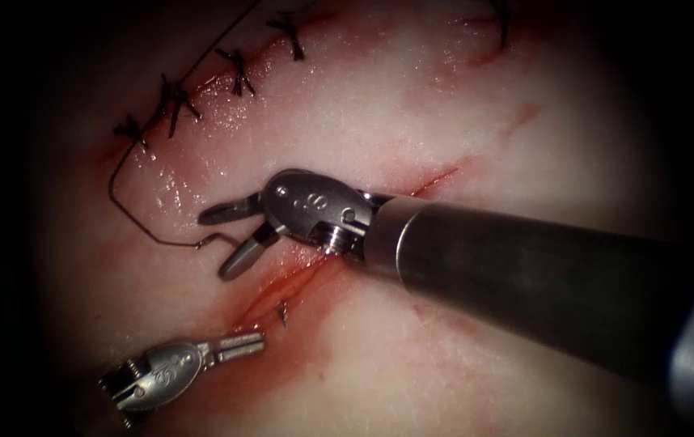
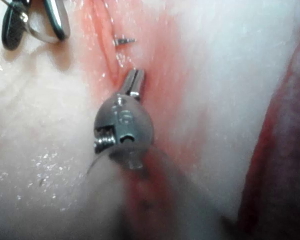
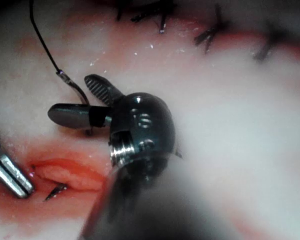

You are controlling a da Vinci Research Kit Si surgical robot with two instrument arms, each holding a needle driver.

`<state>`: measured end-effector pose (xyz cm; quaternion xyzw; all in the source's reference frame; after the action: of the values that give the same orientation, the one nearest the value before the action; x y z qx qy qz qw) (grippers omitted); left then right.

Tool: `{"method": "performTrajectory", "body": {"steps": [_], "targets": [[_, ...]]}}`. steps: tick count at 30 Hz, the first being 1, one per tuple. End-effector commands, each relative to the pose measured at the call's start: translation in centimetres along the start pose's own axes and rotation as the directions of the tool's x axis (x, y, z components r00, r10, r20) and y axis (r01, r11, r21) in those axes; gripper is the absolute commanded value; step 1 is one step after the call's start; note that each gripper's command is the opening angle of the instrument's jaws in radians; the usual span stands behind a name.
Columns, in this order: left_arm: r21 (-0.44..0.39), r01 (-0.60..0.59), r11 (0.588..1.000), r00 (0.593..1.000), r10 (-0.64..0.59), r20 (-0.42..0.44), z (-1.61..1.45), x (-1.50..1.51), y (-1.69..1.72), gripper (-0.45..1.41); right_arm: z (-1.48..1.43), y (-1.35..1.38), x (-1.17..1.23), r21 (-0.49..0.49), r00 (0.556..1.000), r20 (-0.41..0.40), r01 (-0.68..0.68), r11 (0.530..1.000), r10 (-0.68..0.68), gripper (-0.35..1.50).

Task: Wound Closure
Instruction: Throw needle through flesh above incision with right hand

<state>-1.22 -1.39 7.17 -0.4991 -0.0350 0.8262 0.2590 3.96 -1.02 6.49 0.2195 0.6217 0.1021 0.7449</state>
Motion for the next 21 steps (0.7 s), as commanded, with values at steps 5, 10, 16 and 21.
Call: {"method": "performTrajectory", "body": {"steps": [5,10,16,21], "targets": [[-0.001,-0.001,1.000,1.000,0.001,-0.001,0.07,-0.03,-0.02,-0.23,0.09,0.03,0.04,0.002,1.000,-0.003,0.007,1.000,-0.007,1.23],[-0.001,-0.001,1.000,1.000,0.001,-0.001,0.07,-0.03,-0.02,-0.23,0.10,0.01,0.11,0.001,1.000,-0.006,0.019,1.000,-0.019,1.23],[-0.001,-0.001,1.000,1.000,0.001,-0.001,0.07,-0.03,-0.02,-0.22,0.09,0.01,0.17,0.000,1.000,-0.014,0.019,1.000,-0.019,0.07],[-0.001,-0.001,1.000,1.000,0.001,-0.001,0.06,-0.03,-0.02,-0.22,0.06,0.08,0.08,-0.014,0.999,-0.032,-0.011,1.000,0.011,-0.35]]}}
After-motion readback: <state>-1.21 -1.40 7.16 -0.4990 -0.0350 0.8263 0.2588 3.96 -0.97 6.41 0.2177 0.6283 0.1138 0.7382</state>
